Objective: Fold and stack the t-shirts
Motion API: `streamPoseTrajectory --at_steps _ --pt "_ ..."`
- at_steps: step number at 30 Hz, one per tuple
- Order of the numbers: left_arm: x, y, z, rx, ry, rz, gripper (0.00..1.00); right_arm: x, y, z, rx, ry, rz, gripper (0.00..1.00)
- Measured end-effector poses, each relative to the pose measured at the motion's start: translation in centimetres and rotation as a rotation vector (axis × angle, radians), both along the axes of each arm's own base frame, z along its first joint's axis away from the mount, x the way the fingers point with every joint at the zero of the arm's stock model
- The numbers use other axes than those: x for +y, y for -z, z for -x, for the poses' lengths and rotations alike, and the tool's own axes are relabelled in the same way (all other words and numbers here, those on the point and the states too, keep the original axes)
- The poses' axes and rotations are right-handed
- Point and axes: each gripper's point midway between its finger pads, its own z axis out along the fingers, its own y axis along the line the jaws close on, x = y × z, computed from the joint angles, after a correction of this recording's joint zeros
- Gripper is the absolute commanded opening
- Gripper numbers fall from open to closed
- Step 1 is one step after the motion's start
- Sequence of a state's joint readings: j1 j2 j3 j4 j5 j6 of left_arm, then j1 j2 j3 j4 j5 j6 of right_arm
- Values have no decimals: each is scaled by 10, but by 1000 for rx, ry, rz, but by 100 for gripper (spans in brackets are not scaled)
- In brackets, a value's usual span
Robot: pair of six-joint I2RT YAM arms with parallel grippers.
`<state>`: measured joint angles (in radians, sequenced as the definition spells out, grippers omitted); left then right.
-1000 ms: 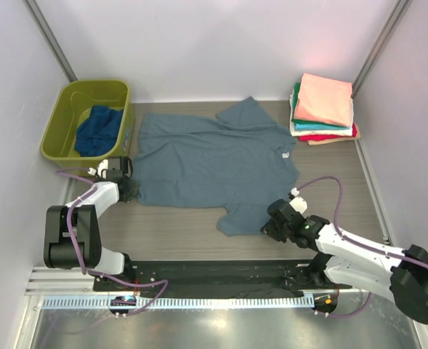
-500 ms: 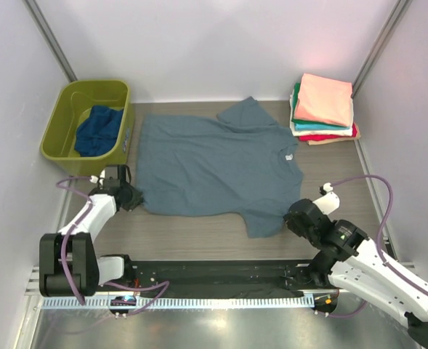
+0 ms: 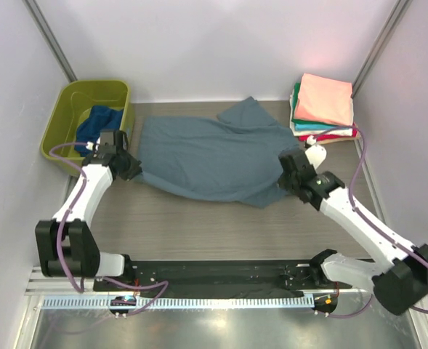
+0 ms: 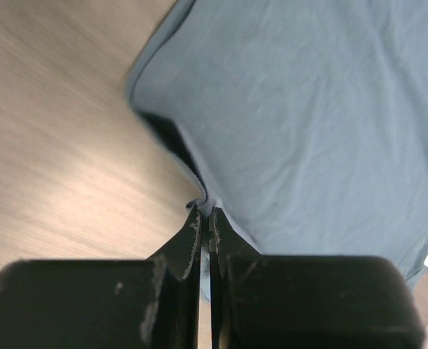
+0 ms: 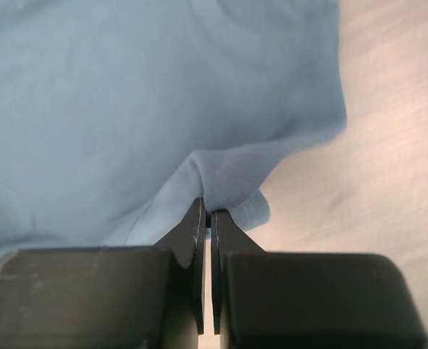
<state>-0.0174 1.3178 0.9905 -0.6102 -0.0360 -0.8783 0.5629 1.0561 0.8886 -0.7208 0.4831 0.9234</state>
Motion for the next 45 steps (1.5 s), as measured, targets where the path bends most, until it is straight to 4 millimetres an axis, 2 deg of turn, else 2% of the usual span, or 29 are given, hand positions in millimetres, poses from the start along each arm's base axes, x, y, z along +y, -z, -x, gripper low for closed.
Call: streamPoseTrajectory --at_steps 5,7,10,19,25,29,30,31,32,33,34,35,37,40,42,45 --pt "1 0 -33 45 -5 -6 0 -13 -10 -59 17 20 10 1" --pt "2 2 -47 61 -9 -11 0 -11 -15 -85 12 10 11 1" --pt "5 6 -63 81 -19 -21 0 -6 -16 -112 10 -14 13 1" --pt "9 18 -95 135 -33 -40 0 -2 -4 -164 38 -48 34 1" --pt "16 15 -105 141 -52 -46 0 -4 12 -193 65 -45 51 1" --pt "18 14 -123 135 -55 -47 1 -5 23 -215 78 -41 58 1" --pt "17 15 -126 135 -53 -46 5 -5 27 -222 83 -42 62 8" --pt "16 16 -130 134 -48 -45 21 -6 31 -226 89 -42 67 27" --pt "15 16 -134 133 -38 -47 28 -7 35 -230 96 -47 73 51" --pt "14 15 -137 126 -29 -47 34 -8 39 -235 99 -49 79 82" --pt "12 14 -139 121 -20 -46 44 -10 42 -239 103 -56 88 90" --pt "11 13 -139 119 -11 -47 49 -12 43 -241 106 -61 99 98" --pt "7 10 -139 102 -3 -43 56 -16 44 -241 113 -68 119 100" --pt "6 6 -124 96 -2 -41 57 -25 36 -236 97 -56 143 100" --pt "7 5 -106 93 -6 -44 56 -33 28 -218 79 -43 148 100" --pt "12 13 -69 118 -24 -55 55 -46 22 -175 60 -23 132 98"
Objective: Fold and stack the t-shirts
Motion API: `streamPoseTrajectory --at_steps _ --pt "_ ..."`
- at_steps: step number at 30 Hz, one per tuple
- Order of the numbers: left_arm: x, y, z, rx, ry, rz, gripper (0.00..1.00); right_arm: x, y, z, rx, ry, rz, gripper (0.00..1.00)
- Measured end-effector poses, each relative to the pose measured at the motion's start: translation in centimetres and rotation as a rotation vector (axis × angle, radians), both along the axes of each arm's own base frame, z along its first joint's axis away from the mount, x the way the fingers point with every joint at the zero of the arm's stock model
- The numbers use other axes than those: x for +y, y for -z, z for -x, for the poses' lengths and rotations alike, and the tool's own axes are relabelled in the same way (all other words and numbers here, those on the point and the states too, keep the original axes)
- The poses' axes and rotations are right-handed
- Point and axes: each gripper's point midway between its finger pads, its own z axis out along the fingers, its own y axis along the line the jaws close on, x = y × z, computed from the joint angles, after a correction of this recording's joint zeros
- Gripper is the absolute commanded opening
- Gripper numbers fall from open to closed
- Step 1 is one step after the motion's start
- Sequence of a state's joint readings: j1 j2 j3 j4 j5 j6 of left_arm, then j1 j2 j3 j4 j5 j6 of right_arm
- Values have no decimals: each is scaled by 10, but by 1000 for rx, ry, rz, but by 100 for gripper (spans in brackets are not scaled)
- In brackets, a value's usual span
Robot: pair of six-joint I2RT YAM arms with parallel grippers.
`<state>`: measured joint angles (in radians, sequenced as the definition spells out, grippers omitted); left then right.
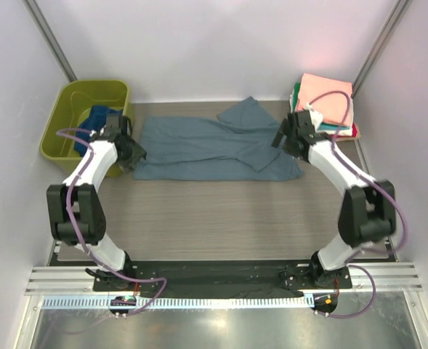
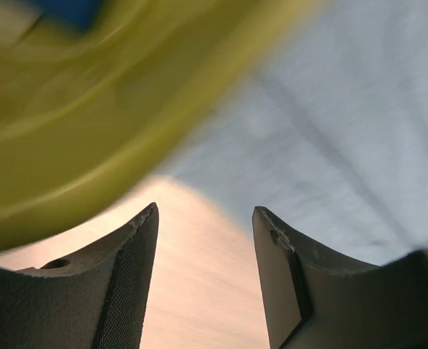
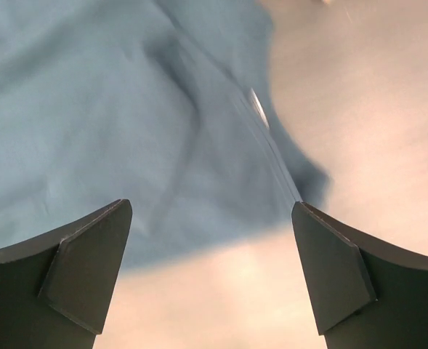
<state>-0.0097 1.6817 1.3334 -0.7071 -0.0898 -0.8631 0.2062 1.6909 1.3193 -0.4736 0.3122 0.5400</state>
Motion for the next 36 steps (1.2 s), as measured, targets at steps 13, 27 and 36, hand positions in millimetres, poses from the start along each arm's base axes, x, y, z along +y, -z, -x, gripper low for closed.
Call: streamPoseTrajectory --at_steps 13,27,36 --pt "5 51 38 -41 -28 -40 59 -30 98 101 151 63 -218 92" --pt "9 57 18 -111 -54 -57 57 -36 97 62 24 73 -304 89" --pt "-27 58 24 -108 16 -76 69 -44 97 61 20 93 -306 89"
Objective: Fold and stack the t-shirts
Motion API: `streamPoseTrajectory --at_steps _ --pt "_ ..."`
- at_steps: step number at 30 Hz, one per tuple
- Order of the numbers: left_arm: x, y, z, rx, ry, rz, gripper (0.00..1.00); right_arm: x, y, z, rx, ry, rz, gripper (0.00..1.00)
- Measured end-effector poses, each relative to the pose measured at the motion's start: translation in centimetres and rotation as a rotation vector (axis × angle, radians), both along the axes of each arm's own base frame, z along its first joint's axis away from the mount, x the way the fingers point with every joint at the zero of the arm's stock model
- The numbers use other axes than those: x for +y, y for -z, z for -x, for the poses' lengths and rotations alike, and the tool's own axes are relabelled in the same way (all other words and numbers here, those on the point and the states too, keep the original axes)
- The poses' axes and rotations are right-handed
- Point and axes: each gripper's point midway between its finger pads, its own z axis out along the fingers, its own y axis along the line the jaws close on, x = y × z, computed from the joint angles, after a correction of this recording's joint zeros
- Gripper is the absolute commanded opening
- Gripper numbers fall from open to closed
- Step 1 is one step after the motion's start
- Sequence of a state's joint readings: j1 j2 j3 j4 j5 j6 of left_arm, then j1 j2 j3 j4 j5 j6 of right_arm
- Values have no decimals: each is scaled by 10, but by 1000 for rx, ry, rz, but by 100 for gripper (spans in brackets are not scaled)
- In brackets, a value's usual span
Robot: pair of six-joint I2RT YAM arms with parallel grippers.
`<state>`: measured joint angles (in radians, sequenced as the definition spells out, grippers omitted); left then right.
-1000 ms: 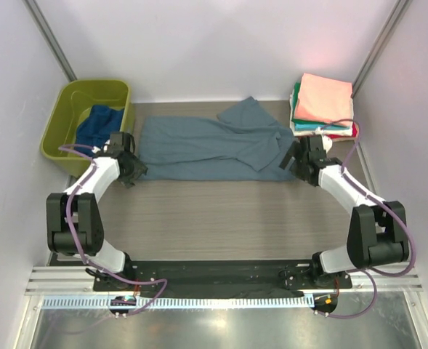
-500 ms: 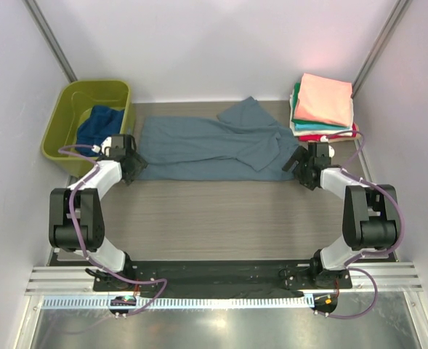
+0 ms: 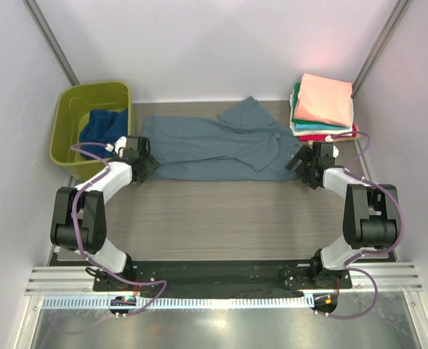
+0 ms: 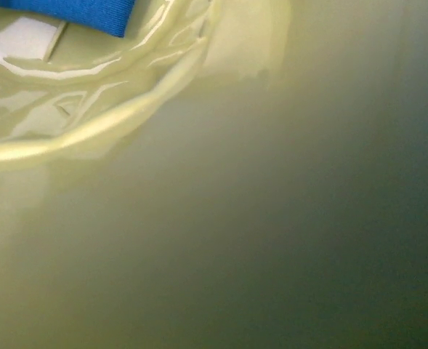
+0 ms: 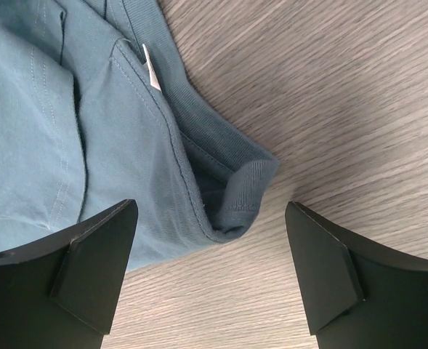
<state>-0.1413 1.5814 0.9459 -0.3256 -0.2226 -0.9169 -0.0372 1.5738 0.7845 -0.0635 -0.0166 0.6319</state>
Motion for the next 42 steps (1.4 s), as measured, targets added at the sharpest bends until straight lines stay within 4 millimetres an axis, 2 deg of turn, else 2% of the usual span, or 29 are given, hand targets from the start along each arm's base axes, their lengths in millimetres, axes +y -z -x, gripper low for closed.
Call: streamPoseTrajectory --at_steps 7,12,14,16,17,21,24,28,30,32,35,36,38,39,41,42 --pt "11 5 2 24 -25 -87 79 -1 0 -1 -13 1 -3 89" --pt "41 7 23 109 -98 -164 81 -1 -1 -2 -23 -2 -9 89" --pt "55 2 34 133 -138 -192 85 0 -1 -2 -25 -5 -14 89" --pt "68 -6 40 134 -176 -201 84 1 -1 -3 -27 -8 -19 89" --pt "72 -8 42 136 -187 -202 81 1 -1 -3 -27 -10 -21 88" --pt "77 -14 47 161 -196 -215 82 2 -1 -3 -29 -16 -27 88" --pt "56 -25 45 128 -132 -261 84 3 -2 -3 -34 -18 -30 88" --pt "-1 -54 38 14 19 -243 84 4 -2 -3 -39 -20 -31 88" --pt "-13 -57 36 -9 44 -205 82 4 -2 -3 -41 -20 -31 89" --pt "-19 -52 32 -12 53 -168 82 4 -2 -3 -41 -20 -31 88" --pt "-26 -30 29 32 69 -132 81 3 -1 -3 -40 -19 -29 73" --pt "-28 -23 29 50 74 -127 81 3 0 -2 -36 -17 -28 64" --pt "-32 -4 31 97 85 -118 81 3 5 -2 -25 -13 -33 53" --pt "-33 2 32 113 89 -115 81 2 6 -3 -28 -9 -34 44" --pt "-34 11 37 138 96 -109 80 1 9 -6 -31 -4 -39 36" --pt "-35 13 38 143 98 -107 80 1 11 -7 -32 0 -44 25"
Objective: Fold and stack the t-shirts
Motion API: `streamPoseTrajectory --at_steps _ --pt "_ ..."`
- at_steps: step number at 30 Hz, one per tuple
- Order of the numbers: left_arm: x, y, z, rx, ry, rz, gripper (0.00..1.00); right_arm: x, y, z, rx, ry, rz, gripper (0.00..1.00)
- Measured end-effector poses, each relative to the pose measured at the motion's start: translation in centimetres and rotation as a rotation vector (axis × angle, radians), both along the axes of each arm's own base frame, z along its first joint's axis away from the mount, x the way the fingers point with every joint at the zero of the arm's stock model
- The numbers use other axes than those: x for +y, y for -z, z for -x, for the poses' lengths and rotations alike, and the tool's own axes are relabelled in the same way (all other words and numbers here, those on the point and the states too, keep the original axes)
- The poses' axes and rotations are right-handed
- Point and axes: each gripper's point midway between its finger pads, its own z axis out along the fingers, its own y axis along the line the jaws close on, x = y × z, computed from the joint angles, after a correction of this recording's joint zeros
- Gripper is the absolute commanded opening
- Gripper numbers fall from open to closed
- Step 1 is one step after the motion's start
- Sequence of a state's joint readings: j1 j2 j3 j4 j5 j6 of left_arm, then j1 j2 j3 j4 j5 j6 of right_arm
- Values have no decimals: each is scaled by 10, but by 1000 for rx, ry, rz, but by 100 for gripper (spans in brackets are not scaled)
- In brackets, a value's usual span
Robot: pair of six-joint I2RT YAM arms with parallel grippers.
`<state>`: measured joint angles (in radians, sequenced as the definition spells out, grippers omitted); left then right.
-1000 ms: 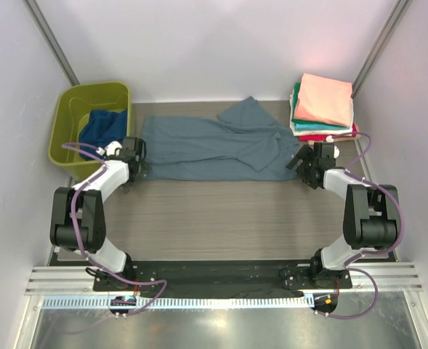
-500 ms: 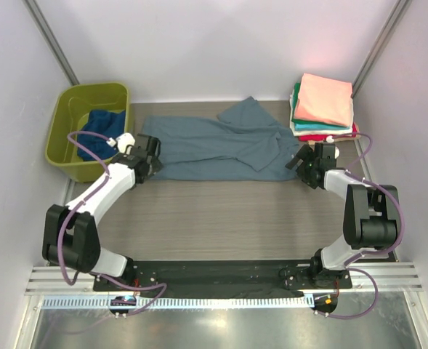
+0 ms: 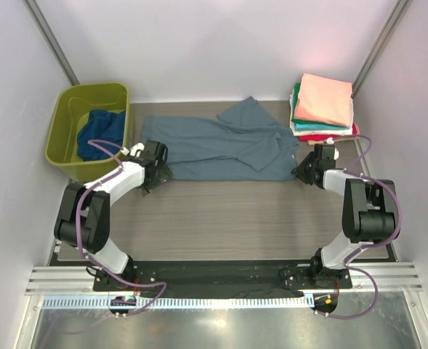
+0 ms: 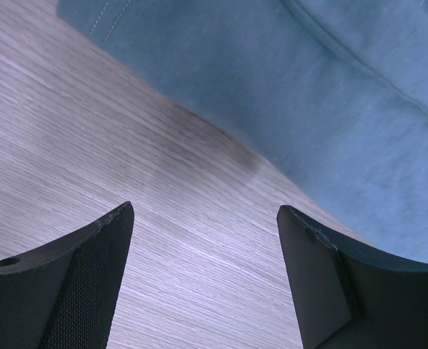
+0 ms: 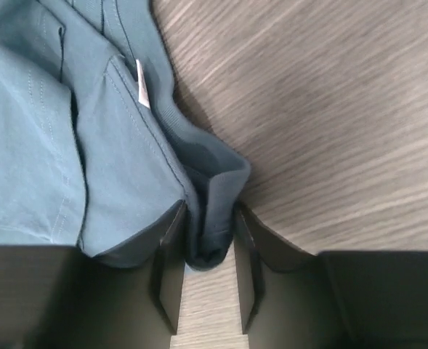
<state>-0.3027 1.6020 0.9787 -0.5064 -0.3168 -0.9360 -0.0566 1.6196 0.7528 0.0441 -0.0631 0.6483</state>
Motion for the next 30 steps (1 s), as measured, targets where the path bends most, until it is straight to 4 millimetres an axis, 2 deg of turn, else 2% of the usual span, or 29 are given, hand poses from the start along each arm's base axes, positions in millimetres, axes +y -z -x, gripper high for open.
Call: streamPoseTrajectory --at_steps 1,2,3,6,15,24,27,30 --pt "0 1 1 4 1 0 81 -1 1 -1 -4 2 -1 19" --pt "0 2 2 4 0 0 80 -1 2 -1 0 5 -2 6" --pt "1 3 2 3 0 -1 80 -2 4 0 3 7 -4 1" --pt "2 7 5 6 -2 -6 81 -7 5 2 7 34 -12 1" --pt "10 22 16 30 -11 -34 79 -41 5 17 12 157 -2 1" --pt "15 21 13 -20 -28 -47 77 -44 5 18 13 169 -3 1" --pt "19 14 19 -48 -37 -48 78 -43 5 18 13 165 -9 1" --pt "20 8 13 -81 -48 -41 77 -42 5 17 12 160 -18 1"
